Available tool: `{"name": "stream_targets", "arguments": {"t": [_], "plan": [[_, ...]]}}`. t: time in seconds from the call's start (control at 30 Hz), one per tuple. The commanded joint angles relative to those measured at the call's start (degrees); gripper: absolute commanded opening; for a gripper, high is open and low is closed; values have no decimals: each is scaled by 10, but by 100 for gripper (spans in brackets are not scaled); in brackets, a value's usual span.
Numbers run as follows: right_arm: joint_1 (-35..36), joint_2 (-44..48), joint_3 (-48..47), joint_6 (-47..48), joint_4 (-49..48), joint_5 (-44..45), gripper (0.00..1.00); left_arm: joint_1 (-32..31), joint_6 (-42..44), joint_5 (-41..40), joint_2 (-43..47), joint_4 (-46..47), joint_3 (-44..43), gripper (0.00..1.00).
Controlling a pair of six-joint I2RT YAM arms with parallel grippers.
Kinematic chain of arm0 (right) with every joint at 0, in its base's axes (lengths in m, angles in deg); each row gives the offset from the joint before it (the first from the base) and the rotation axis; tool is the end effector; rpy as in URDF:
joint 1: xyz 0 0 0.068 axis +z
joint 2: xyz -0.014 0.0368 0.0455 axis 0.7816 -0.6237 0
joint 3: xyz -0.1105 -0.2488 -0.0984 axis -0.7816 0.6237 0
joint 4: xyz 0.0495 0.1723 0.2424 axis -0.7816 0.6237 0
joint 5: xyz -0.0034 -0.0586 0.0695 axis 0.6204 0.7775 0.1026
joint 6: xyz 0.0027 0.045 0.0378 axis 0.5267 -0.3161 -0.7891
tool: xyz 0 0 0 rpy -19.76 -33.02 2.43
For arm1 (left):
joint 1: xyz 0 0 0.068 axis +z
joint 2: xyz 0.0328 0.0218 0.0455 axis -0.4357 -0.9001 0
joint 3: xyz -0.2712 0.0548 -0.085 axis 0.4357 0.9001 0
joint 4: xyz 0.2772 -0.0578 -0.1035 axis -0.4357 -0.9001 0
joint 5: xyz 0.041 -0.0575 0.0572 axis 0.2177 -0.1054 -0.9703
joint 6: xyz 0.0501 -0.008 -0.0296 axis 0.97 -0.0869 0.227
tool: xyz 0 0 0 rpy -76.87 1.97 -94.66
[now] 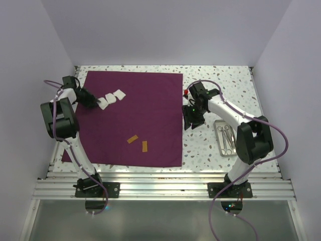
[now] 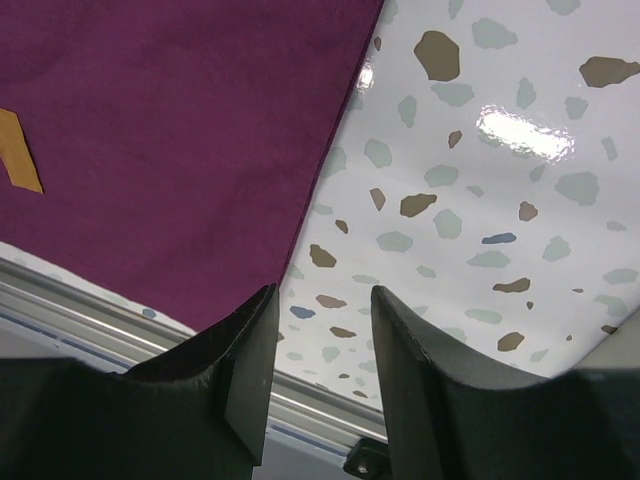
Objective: Prepare the surgical pack
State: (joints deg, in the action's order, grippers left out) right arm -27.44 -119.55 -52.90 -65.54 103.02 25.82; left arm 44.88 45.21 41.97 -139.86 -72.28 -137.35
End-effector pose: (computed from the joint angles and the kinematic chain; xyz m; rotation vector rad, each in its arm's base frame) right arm 0.3482 0.1642 0.2241 -0.3291 2.8902 0.4127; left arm 0.4735 0.1466 0.1368 -1.1395 2.3806 -0.6136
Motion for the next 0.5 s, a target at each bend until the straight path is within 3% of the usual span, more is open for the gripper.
{"name": "stream_targets", "arguments": {"t": [0.0, 0.47], "plan": [[1, -1, -17, 6, -4, -13, 46, -3, 10, -10, 25, -7, 5, 31], [1, -10, -22, 7, -5, -15, 46, -18, 3, -23, 22, 3, 21, 36]]}}
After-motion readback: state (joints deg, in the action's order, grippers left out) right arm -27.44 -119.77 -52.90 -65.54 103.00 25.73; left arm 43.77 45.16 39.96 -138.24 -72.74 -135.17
